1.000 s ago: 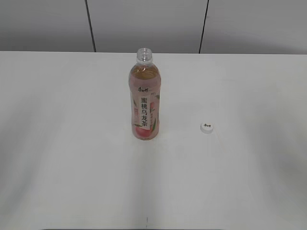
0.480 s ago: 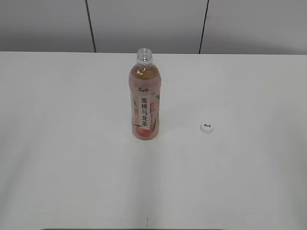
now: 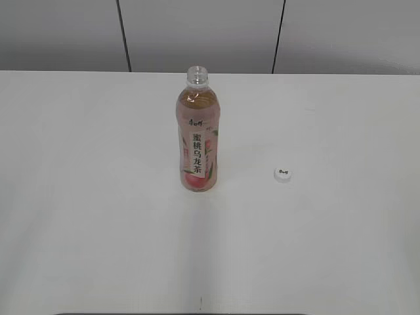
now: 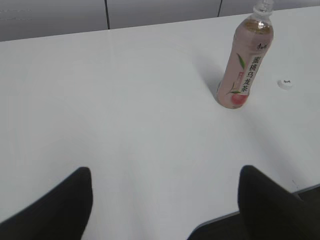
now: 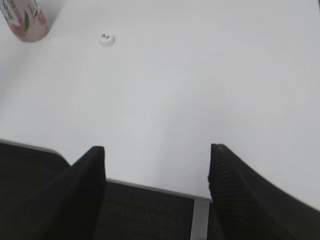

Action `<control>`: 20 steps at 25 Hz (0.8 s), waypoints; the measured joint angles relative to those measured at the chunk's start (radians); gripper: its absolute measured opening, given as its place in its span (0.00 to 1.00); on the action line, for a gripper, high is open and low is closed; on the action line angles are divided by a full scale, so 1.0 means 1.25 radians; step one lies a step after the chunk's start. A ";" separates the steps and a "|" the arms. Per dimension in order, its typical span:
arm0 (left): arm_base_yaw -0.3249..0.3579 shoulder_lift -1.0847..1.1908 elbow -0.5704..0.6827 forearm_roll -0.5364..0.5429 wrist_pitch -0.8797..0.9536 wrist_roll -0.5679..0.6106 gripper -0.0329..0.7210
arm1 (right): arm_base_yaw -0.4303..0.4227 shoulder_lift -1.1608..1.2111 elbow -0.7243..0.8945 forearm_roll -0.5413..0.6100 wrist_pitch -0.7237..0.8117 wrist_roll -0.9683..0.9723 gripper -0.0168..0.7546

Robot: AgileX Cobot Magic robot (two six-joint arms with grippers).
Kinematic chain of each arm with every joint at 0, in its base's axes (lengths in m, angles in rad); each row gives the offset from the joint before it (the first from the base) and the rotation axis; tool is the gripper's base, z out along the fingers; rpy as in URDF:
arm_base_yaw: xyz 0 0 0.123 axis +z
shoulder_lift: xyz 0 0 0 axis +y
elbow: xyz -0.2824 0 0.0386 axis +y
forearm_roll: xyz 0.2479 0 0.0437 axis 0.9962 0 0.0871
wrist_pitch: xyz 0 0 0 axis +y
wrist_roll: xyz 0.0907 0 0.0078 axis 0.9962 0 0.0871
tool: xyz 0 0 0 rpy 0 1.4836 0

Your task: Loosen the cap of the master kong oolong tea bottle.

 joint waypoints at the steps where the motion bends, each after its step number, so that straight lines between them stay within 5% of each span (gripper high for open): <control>1: 0.000 0.000 0.000 0.003 0.000 0.008 0.76 | 0.000 -0.008 0.007 -0.008 -0.016 0.010 0.66; 20: 0.000 -0.048 0.000 -0.048 -0.002 0.081 0.71 | 0.000 -0.010 0.026 -0.015 -0.068 0.051 0.63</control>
